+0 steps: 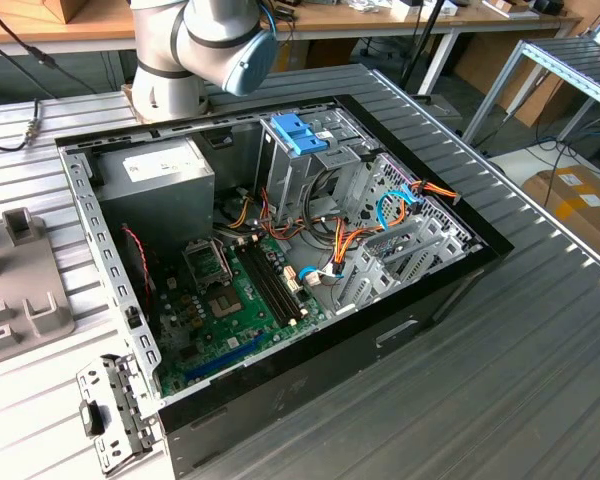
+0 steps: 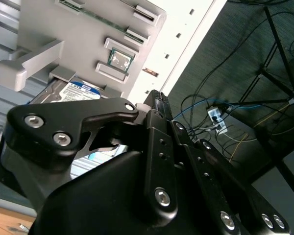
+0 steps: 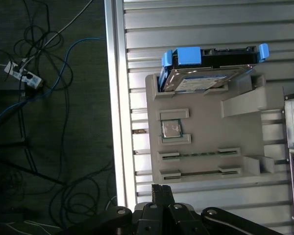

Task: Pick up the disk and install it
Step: 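Reach for the disk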

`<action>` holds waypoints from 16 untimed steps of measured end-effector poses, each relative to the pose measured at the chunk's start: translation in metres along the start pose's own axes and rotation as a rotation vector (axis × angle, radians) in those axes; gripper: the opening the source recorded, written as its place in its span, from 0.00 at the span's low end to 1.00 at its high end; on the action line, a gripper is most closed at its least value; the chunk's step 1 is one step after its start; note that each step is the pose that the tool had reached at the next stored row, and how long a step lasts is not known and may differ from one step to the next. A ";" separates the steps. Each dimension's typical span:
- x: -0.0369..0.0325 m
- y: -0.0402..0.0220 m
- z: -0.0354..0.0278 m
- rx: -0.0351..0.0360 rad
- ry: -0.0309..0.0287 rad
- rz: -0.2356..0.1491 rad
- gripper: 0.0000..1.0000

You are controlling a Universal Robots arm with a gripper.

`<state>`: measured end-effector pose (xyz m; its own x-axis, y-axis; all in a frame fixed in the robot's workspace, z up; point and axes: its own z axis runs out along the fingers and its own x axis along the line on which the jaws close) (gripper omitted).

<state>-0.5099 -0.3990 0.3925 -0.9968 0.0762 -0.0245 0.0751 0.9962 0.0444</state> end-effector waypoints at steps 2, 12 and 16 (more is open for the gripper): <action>0.0014 -0.0001 -0.0001 0.0000 0.0000 0.000 0.11; 0.0079 -0.0006 -0.0001 0.0000 0.0001 0.000 0.11; 0.0096 -0.0007 0.0001 0.0000 0.0001 0.000 0.11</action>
<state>-0.5195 -0.3990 0.3921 -0.9968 0.0762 -0.0244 0.0750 0.9962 0.0443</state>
